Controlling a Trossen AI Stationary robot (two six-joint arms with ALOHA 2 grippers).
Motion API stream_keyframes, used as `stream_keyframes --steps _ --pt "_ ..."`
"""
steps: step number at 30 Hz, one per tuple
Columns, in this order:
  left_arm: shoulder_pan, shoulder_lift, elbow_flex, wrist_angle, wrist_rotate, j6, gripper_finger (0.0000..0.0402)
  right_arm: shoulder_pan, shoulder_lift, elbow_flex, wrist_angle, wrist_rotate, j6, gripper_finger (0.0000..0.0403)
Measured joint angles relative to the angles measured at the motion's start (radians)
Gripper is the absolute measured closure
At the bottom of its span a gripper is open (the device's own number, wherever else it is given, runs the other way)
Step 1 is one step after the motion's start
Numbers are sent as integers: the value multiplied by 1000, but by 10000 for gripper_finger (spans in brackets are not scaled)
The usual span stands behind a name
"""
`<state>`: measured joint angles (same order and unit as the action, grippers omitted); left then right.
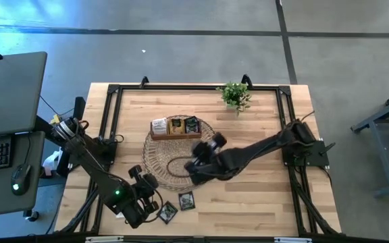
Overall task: Pick & Place Tea
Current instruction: Put the violet tea packet into the right compartment of the wooden organizer
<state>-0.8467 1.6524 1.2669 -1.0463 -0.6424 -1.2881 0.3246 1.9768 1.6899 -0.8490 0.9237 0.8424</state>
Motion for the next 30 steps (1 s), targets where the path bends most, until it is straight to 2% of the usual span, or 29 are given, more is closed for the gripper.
stream_keyframes --steps 4,7,13,18,24,30 --pt "0 0 -3 -1 -22 0 401 -56 -23 -75 2 10 37 402" --pt "0 0 -3 -3 -36 0 401 -108 -25 -161 110 8 22 402" --pt "0 0 -3 -3 -29 4 401 -220 -32 -340 535 -99 -158 403" --pt "0 0 -3 -4 -30 6 401 -275 -42 -423 836 -231 -277 403" --pt "0 1 -3 -3 -26 8 401 -299 -42 -487 862 -222 -215 403" --pt "0 1 -3 -3 -24 26 401 -281 -42 -513 852 -164 -200 403"
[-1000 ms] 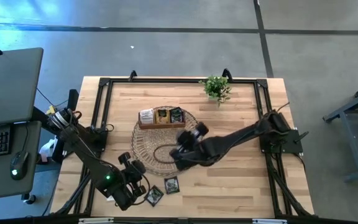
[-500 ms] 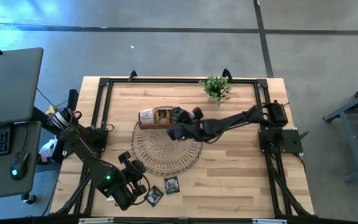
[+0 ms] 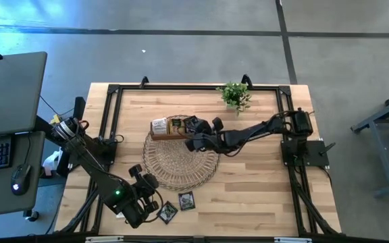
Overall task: Pick & Place Tea
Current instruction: Put the violet tea packet into the right compartment of the wooden organizer
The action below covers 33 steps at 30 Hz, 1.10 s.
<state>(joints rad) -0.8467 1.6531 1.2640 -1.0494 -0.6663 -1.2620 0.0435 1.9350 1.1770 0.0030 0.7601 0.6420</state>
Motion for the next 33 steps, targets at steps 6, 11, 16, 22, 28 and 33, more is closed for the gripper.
stream_keyframes --steps 6,11,16,22,28,33 --pt "0 0 0 1 1 0 401 -4 0 0 19 -34 -100 390" --pt "0 0 0 1 1 0 401 -11 0 0 17 -33 -132 352" --pt "0 0 0 2 1 0 401 -10 -5 0 17 -26 -177 314" --pt "0 0 0 2 1 0 401 -2 -86 1 16 -60 -246 296" --pt "0 0 0 3 0 0 401 61 -209 2 20 -333 -250 307" --pt "0 0 0 6 0 0 401 216 -225 2 28 -539 -254 324"
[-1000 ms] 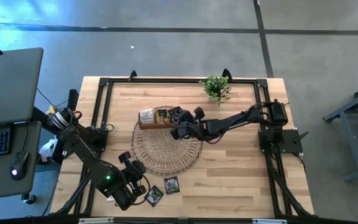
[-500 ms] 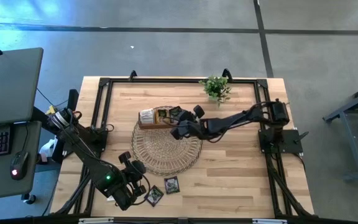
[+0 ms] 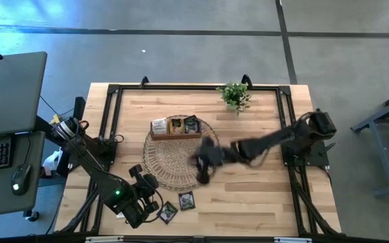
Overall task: Pick & Place Tea
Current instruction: Put the violet tea packet into the right compartment of the wooden organizer
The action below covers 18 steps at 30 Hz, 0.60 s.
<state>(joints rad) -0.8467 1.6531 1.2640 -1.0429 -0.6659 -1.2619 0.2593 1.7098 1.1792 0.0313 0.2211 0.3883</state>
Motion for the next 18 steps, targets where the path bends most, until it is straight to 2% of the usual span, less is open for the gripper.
stream_keyframes --steps 5,8,14,18 --pt "2 0 0 3 0 0 401 175 76 0 31 84 8 328" --pt "2 0 0 4 0 0 401 235 146 0 108 99 -62 320" --pt "2 0 0 25 15 0 401 250 293 0 369 5 -130 288" --pt "2 1 0 31 97 17 401 225 340 0 413 -28 -113 269"
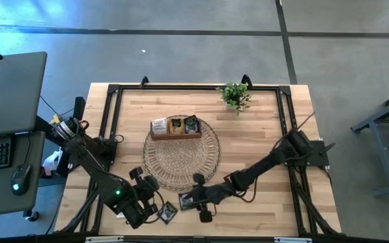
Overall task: Pick & Place Tea
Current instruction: Put the violet tea packet into the right compartment of the wooden organizer
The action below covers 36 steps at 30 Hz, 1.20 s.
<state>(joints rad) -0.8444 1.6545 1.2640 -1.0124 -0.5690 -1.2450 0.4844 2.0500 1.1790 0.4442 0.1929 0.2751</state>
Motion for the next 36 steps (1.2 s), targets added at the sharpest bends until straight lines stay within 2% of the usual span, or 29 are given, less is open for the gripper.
stream_keyframes --steps 2,6,11,15,18,22,31,36 --pt "0 2 0 0 37 46 401 -12 16 0 7 0 -4 264" --pt "7 14 0 6 45 121 381 -28 55 31 23 -4 -26 263" --pt "7 21 -1 64 105 177 320 -30 112 115 -18 -46 86 262" --pt "6 86 0 196 156 273 272 -34 123 175 -143 -44 202 262" --pt "6 137 0 270 203 309 252 -34 125 200 -213 -26 289 262" --pt "6 192 -1 287 249 356 246 -38 125 227 -224 -59 376 262" --pt "7 256 0 308 226 381 245 -34 152 229 -202 -48 433 262" --pt "6 275 0 327 238 385 245 -33 191 228 -192 -119 476 263"
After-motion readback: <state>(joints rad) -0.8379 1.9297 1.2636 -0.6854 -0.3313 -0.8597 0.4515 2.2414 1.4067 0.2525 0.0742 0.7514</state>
